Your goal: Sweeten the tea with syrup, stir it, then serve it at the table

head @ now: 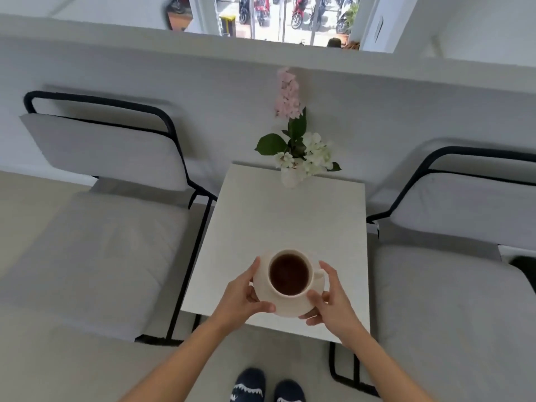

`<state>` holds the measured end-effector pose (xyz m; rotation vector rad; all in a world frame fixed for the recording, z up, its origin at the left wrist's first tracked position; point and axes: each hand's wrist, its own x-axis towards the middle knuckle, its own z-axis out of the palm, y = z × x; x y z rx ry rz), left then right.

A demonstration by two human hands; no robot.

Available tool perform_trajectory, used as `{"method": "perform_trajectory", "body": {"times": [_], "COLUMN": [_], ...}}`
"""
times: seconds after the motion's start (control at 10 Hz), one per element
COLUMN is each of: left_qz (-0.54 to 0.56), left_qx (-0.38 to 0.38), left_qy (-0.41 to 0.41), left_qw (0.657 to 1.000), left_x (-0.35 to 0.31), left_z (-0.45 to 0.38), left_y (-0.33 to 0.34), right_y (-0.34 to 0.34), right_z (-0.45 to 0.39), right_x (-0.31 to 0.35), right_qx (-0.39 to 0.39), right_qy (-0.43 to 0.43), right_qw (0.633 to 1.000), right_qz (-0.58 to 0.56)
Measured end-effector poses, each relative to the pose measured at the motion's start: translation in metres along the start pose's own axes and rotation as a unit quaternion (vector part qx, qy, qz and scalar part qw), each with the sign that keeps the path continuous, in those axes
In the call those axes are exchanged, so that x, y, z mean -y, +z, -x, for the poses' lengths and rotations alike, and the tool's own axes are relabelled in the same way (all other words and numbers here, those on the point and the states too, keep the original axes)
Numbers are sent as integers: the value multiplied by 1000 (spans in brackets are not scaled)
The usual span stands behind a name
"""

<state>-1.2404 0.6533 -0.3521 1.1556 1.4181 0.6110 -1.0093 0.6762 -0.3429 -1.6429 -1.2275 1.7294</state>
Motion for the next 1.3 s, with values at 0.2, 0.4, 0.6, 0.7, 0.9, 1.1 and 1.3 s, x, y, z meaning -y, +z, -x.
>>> {"method": "perform_trajectory", "body": {"times": [0.2, 0.4, 0.6, 0.7, 0.9, 1.1, 1.3], "left_qz": [-50, -89, -131, -158, -253, -401, -427], "left_qx": [36, 59, 72, 84, 108, 109, 93], "left_qy": [13, 0, -34, -43, -40, -32, -27], "left_qw": [998, 994, 988, 983, 961, 909, 899], "left_x": [69, 128, 159, 163, 158, 147, 148], "left_z": [-76, -125, -150, -154, -154, -153, -148], "left_y": [-1, 3, 4, 3, 2, 7, 7], "right_y": [13, 24, 31, 35, 37, 36, -6], "right_z": [-74, -125, -150, -152, -151, -150, -143], "right_x": [-65, -118, -145, -148, -148, -144, -126], "right_qx": [-17, -30, -34, -39, -39, -23, -13], "right_qy": [38, 40, 45, 51, 51, 66, 94], "right_qw": [999, 998, 995, 994, 988, 982, 967], "right_qz": [1, 49, 77, 83, 138, 177, 235]}}
